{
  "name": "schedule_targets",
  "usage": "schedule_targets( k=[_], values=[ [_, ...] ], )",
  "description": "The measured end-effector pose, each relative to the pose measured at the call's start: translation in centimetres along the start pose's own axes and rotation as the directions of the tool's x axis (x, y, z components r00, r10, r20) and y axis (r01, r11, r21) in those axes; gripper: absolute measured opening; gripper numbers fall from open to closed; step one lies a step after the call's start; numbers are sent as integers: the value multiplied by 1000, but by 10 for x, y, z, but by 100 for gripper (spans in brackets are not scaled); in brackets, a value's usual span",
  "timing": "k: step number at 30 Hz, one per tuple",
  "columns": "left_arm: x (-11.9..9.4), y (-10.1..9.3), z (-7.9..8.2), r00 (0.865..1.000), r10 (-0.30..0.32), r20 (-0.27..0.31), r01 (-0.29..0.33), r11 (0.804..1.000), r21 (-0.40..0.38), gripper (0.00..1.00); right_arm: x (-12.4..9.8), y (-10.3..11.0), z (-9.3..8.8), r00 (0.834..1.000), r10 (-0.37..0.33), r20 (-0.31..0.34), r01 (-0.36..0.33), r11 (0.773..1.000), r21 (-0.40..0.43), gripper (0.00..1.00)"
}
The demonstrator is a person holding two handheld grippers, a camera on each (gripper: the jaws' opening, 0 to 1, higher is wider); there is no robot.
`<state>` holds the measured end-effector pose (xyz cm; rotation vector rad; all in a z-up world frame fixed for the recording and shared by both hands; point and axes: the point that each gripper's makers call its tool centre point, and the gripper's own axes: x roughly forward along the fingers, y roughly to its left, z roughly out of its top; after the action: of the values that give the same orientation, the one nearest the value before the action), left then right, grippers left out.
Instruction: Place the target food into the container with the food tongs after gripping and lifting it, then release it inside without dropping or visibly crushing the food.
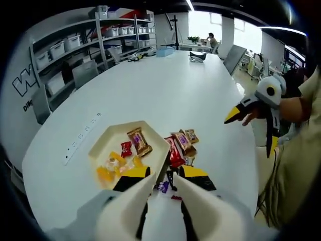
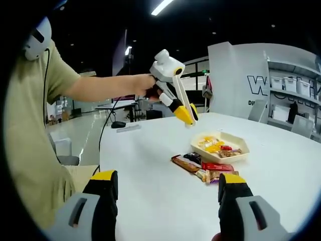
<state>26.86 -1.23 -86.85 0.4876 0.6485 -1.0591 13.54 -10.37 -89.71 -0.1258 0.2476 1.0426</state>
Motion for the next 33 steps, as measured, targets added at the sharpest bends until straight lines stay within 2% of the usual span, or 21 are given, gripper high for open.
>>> schedule_targets(
  k=[13, 21, 33],
  values=[
    [10, -18, -10, 999, -34, -11, 34, 999, 13, 23, -2, -1, -1, 1000, -3, 1, 3, 1000, 4, 81],
    [24, -29, -20, 998, -53, -22, 53, 999, 4, 23, -4, -2, -2, 1000, -7, 1, 7, 1000, 6, 81],
    [39, -29, -33, 998, -41, -36, 41, 999, 1, 23, -4, -1, -2, 1000, -8, 0, 8, 1000, 7, 81]
  ],
)
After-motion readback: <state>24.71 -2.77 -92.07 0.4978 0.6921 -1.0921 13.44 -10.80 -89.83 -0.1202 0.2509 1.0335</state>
